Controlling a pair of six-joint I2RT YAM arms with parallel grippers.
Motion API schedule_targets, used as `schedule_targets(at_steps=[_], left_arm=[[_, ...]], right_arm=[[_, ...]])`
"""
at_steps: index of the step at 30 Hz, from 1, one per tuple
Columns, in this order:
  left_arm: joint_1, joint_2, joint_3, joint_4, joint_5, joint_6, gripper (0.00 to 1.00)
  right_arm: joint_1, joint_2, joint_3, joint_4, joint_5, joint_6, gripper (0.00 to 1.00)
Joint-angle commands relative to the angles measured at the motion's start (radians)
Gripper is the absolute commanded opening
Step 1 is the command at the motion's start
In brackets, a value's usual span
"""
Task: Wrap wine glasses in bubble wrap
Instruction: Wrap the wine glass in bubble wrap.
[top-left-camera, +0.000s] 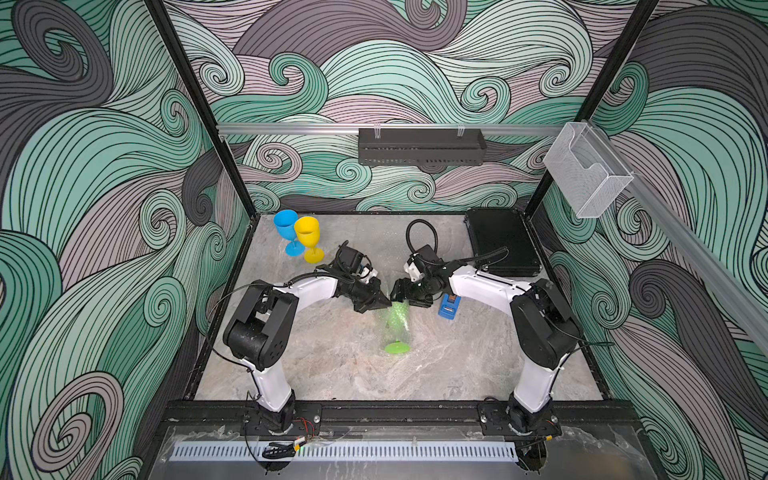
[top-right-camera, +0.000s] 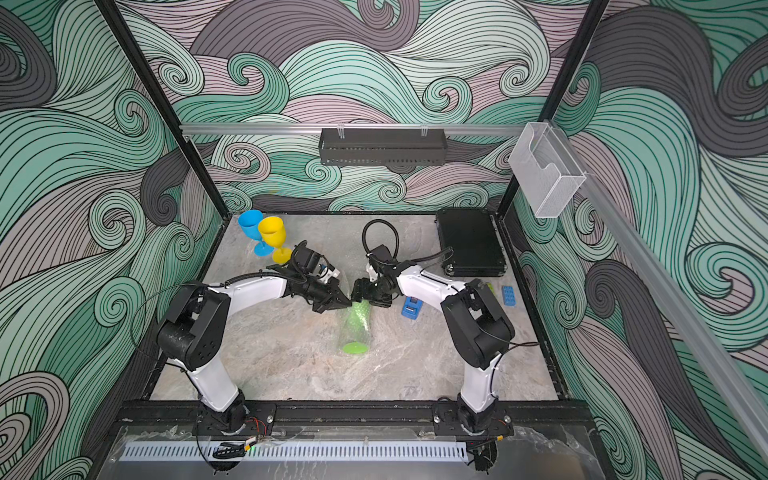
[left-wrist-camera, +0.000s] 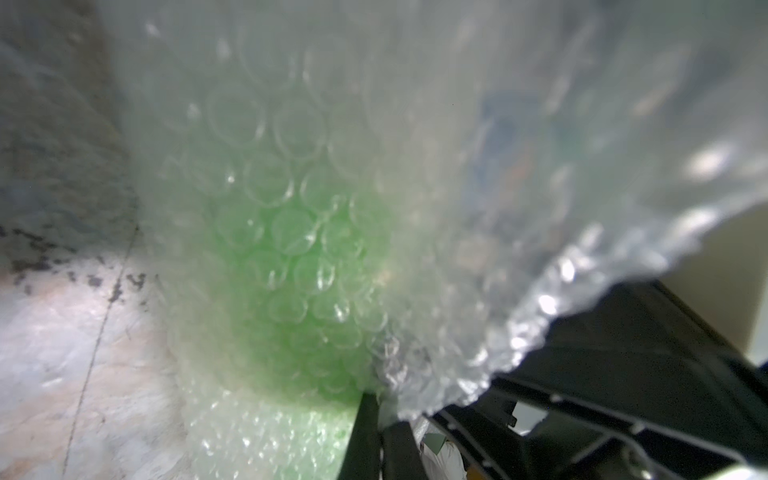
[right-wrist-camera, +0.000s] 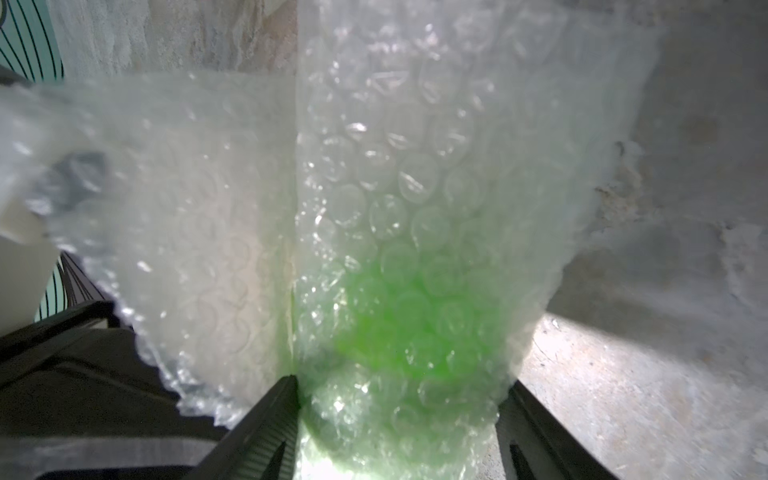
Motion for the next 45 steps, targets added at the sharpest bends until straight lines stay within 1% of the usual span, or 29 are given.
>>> schedule_targets(at_steps=[1,10,13,16,19,21,23,27,30,38,45], left_arm=[[-0.036,0.006,0.029,0.024,0.021,-0.003,0.00],[-0.050,-0.039,0.005,0.083,0.107,-0.111,0.00],[-0.051,-0.046,-0.010,0.148,0.153,-0.175,0.00],[-0.051,-0.044,-0.006,0.172,0.172,-0.205,0.00],[-0.051,-0.047,0.006,0.143,0.160,-0.181,0.00],[-0.051,-0.039,0.004,0.121,0.129,-0.162,0.00],[-0.051,-0.027,0.006,0.079,0.078,-0.113,0.00],[-0.051,0.010,0.018,-0.013,-0.026,-0.015,0.07],[-0.051,0.045,0.029,-0.044,-0.065,0.029,0.12],[-0.051,0.073,0.042,-0.089,-0.115,0.074,0.13],[-0.051,0.073,0.052,-0.105,-0.124,0.082,0.13]], right_arm=[[0.026,0.034,-0.044,-0.057,0.017,0.002,0.74],[0.028,0.041,-0.051,-0.048,0.014,0.002,0.75],[0.028,0.039,-0.054,-0.049,0.014,0.000,0.74],[0.028,0.039,-0.056,-0.049,0.016,-0.001,0.74],[0.030,0.041,-0.056,-0.049,0.015,0.000,0.74],[0.032,0.041,-0.056,-0.047,0.015,0.001,0.74],[0.034,0.041,-0.054,-0.049,0.013,0.002,0.74],[0.034,0.026,-0.049,-0.060,0.011,0.002,0.74],[0.034,-0.005,-0.051,-0.073,0.009,0.004,0.75],[0.031,-0.148,-0.083,-0.084,-0.004,0.021,0.79],[0.023,-0.271,-0.142,-0.092,-0.003,0.028,0.78]])
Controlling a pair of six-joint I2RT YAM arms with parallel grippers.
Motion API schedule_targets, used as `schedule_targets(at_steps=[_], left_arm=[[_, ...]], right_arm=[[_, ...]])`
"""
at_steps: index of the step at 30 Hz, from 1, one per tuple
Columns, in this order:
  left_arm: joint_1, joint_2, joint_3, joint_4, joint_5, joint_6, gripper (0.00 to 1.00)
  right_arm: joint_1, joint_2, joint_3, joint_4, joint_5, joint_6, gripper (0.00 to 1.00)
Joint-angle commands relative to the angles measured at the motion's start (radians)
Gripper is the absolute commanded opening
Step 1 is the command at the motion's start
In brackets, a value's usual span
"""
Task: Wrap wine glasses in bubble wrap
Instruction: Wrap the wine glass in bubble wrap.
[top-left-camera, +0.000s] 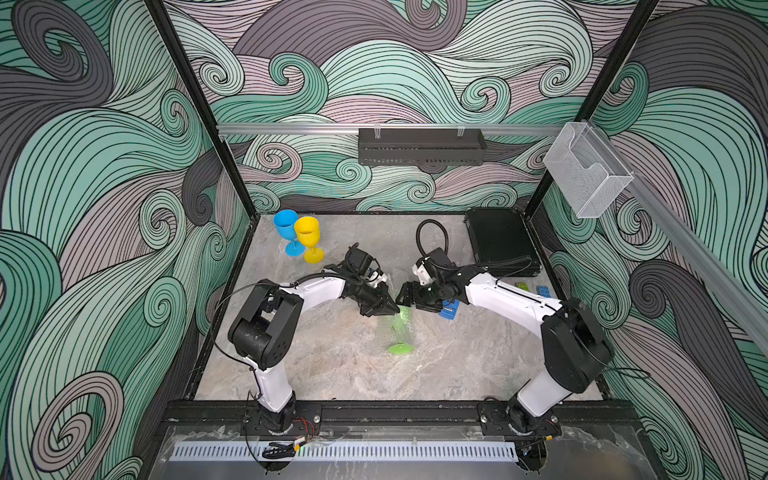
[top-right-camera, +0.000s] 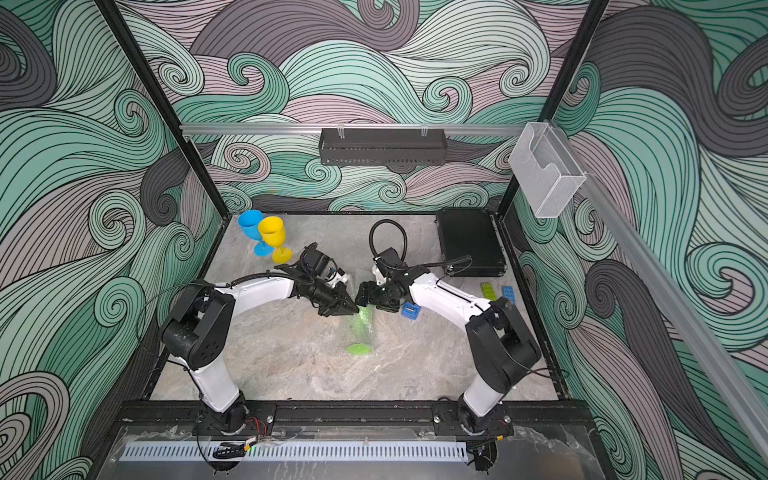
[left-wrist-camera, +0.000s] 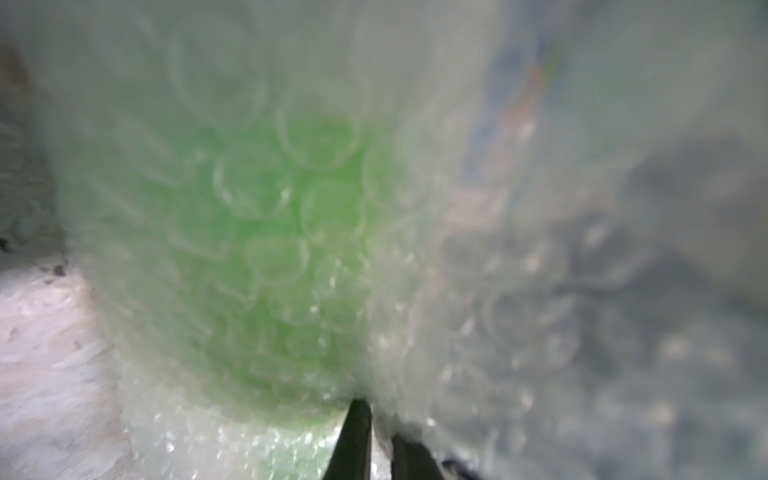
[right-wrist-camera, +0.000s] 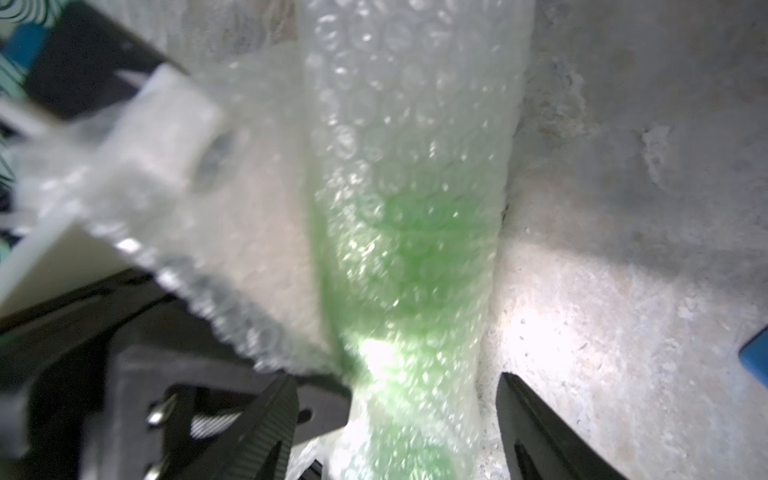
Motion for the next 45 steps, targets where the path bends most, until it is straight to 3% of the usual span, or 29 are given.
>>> schedule_targets(at_steps=[1,13,27,33,45], left_arm=[[0.002,0.049,0.006,-0.038,-0.144,0.023,0.12],[0.002,0.035,0.011,-0.042,-0.140,0.018,0.10],[0.002,0.028,0.011,-0.047,-0.141,0.020,0.09],[0.003,0.012,0.017,-0.054,-0.138,0.020,0.00],[0.030,-0.055,0.040,-0.035,-0.063,-0.029,0.00]], right_arm=[[0.007,-0.055,-0.038,-0.036,-0.016,0.006,0.77],[-0.065,0.012,-0.056,0.003,-0.054,-0.046,0.77],[-0.082,0.141,0.038,0.021,-0.096,-0.077,0.80],[-0.083,0.188,0.023,0.040,-0.094,-0.079,0.78],[-0.076,0.193,-0.021,0.069,-0.091,-0.066,0.77]])
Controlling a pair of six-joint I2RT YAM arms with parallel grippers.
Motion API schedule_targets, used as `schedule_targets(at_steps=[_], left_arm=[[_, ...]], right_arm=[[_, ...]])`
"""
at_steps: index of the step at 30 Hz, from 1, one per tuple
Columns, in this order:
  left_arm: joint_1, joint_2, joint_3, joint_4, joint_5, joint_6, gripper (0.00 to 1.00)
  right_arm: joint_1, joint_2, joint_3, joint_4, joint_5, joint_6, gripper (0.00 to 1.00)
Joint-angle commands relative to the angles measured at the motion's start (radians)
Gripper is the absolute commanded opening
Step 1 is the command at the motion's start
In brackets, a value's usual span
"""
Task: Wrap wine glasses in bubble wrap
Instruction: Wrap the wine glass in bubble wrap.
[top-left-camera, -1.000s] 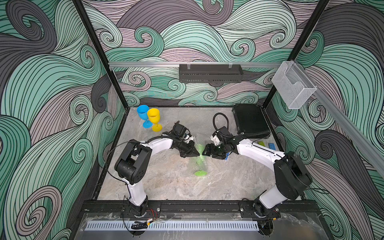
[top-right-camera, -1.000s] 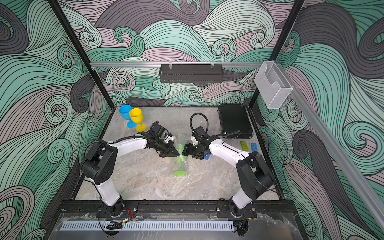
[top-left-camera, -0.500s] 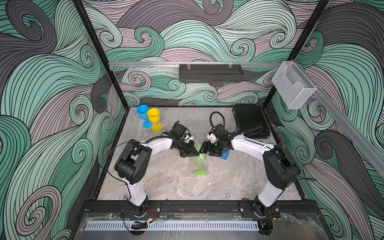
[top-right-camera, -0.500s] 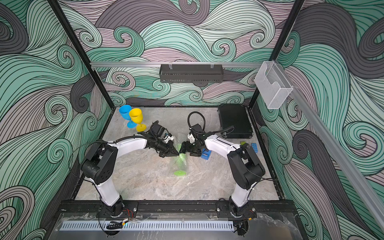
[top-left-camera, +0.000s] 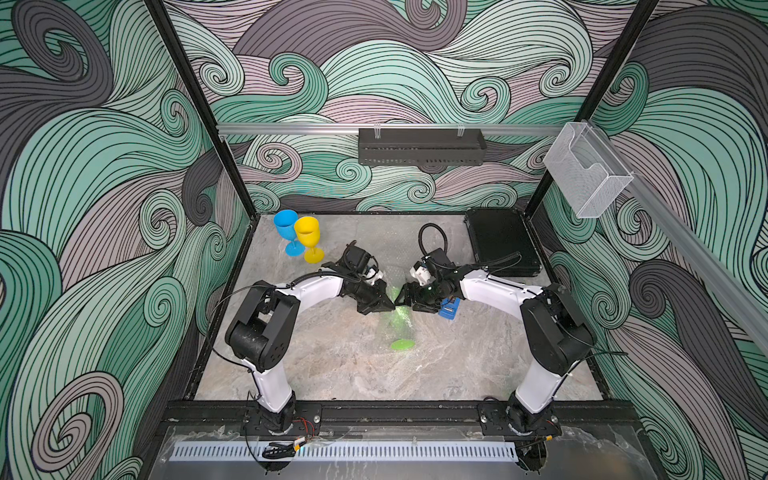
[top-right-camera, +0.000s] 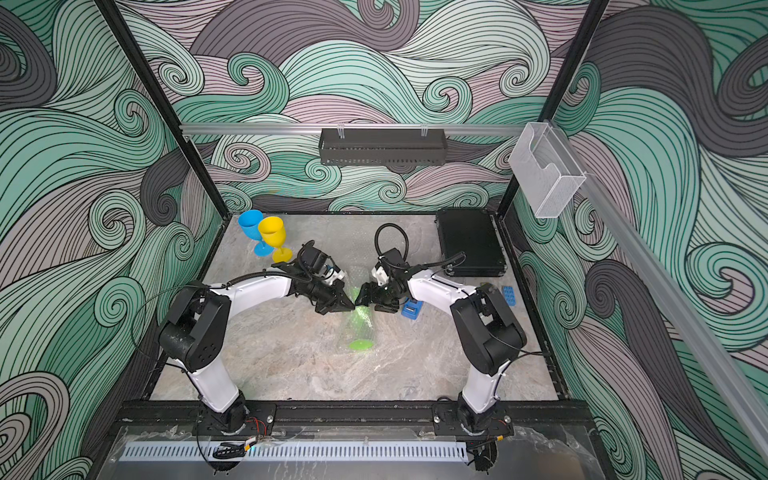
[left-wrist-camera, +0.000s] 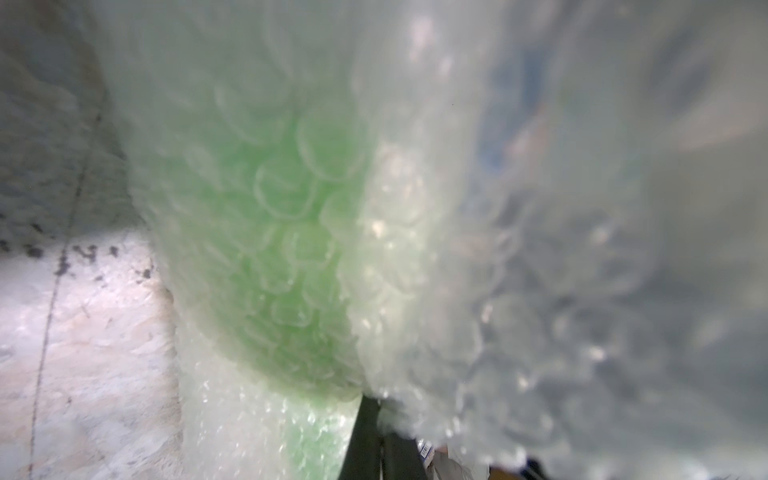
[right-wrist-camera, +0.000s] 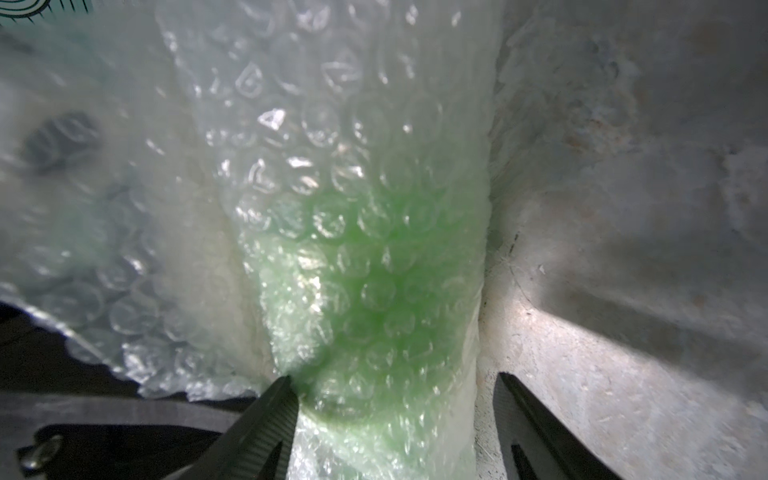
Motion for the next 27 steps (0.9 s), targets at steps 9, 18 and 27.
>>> schedule_targets(at_steps=[9,18,27], left_arm=[[0.039,0.014,0.068,0.031,0.047,-0.057,0.00],[0.038,0.064,0.075,0.052,0.054,-0.050,0.00],[0.032,0.143,0.114,0.020,0.032,-0.011,0.00]], right_arm=[[0.011,0.025,-0.049,-0.008,0.050,0.006,0.76],[0.023,0.020,-0.047,-0.005,0.048,0.017,0.76],[0.034,-0.018,-0.067,-0.013,0.048,0.022,0.76]])
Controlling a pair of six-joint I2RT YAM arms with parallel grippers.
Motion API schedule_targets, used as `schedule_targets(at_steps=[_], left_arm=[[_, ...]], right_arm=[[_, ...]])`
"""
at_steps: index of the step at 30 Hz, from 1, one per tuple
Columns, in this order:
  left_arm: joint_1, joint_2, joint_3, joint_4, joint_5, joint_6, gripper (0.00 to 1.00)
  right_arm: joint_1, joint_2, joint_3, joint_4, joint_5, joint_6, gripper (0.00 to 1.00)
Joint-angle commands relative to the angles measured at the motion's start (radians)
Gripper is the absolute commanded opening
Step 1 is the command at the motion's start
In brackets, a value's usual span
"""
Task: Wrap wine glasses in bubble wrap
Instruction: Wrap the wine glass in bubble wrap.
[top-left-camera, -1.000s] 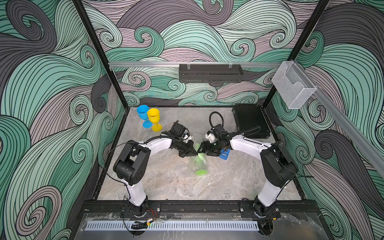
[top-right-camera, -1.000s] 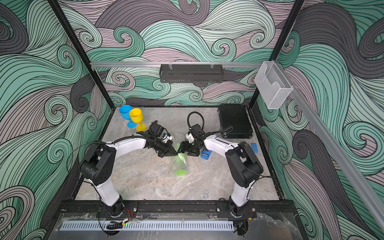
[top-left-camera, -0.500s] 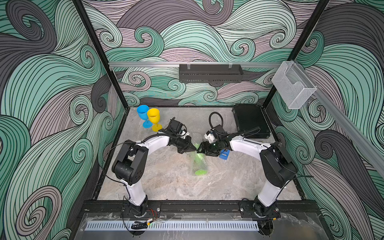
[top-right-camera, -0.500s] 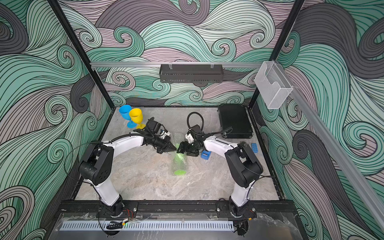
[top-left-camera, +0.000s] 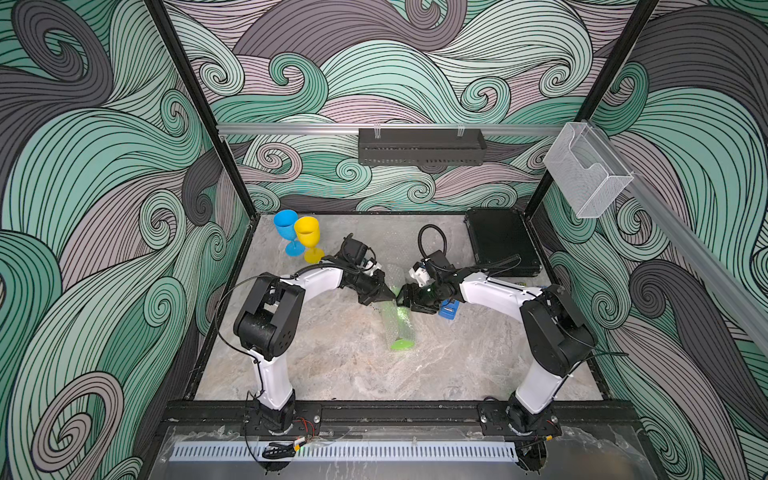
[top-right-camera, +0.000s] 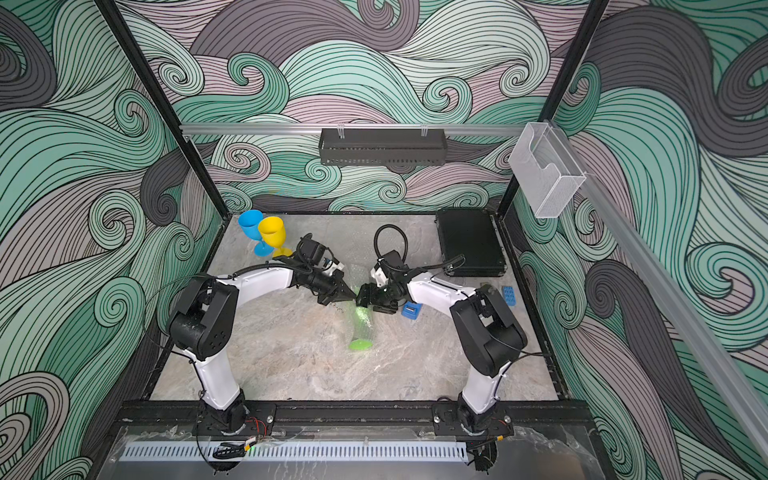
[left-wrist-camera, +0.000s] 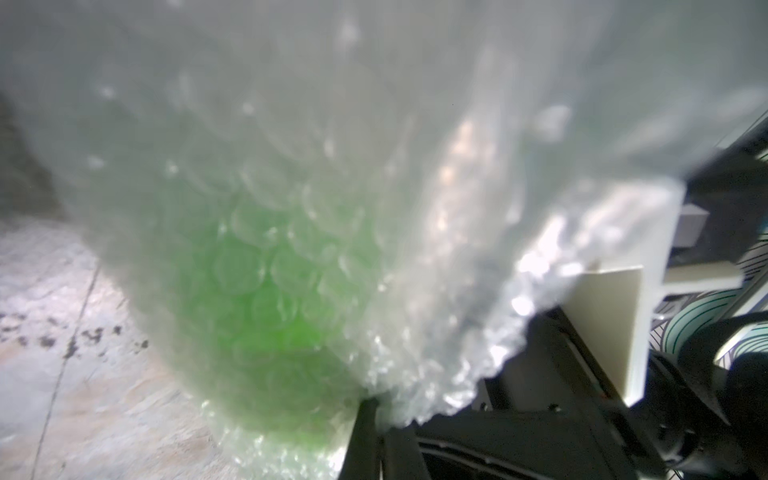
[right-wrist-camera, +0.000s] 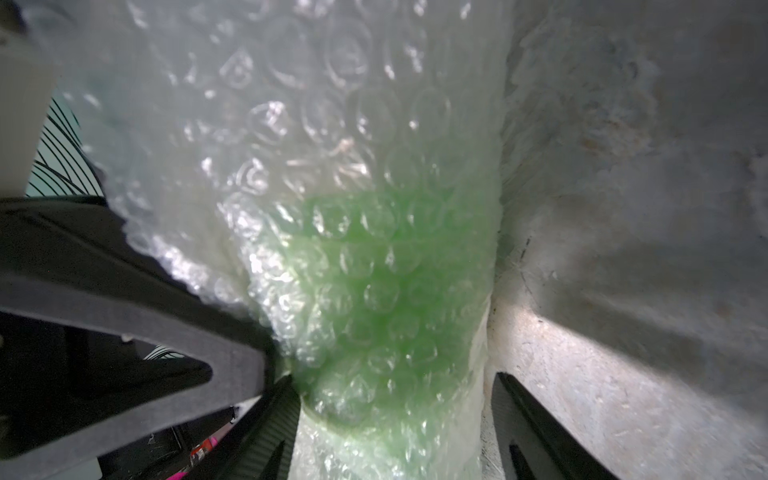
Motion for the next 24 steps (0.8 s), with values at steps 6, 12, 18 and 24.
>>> schedule_targets(at_steps=[6,12,18,24], left_arm=[[-0.013,0.058,0.018,-0.038,-0.057,0.067,0.01],[-0.020,0.062,0.018,-0.054,-0.068,0.086,0.02],[-0.023,0.052,0.004,-0.053,-0.076,0.092,0.02],[-0.026,0.060,0.008,-0.053,-0.078,0.095,0.05]], right_arm=[[0.017,-0.093,-0.068,-0.094,0.050,-0.001,0.76],[0.015,-0.226,-0.089,-0.187,0.080,-0.020,0.76],[0.019,-0.335,-0.084,-0.218,0.079,-0.002,0.69],[0.057,-0.252,-0.022,-0.181,0.031,0.018,0.56]])
